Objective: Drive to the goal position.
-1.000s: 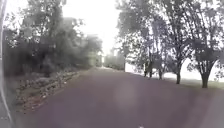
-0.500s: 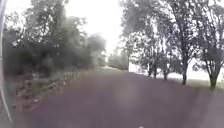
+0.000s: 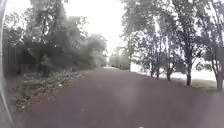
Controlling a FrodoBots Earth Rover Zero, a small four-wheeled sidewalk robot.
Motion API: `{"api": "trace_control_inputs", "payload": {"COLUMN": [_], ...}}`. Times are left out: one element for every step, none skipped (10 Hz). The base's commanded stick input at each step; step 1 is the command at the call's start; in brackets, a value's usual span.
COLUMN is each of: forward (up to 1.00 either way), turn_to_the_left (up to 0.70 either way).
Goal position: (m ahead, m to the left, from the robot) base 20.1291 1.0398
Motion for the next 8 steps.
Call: {"api": "trace_control_inputs", "payload": {"forward": [0.70, 0.70, 0.70, 0.70, 0.70, 0.70, 0.70, 0.70], "turn_to_the_left": [0.03, 0.03, 0.03, 0.03, 0.03, 0.03, 0.03, 0.03]}}
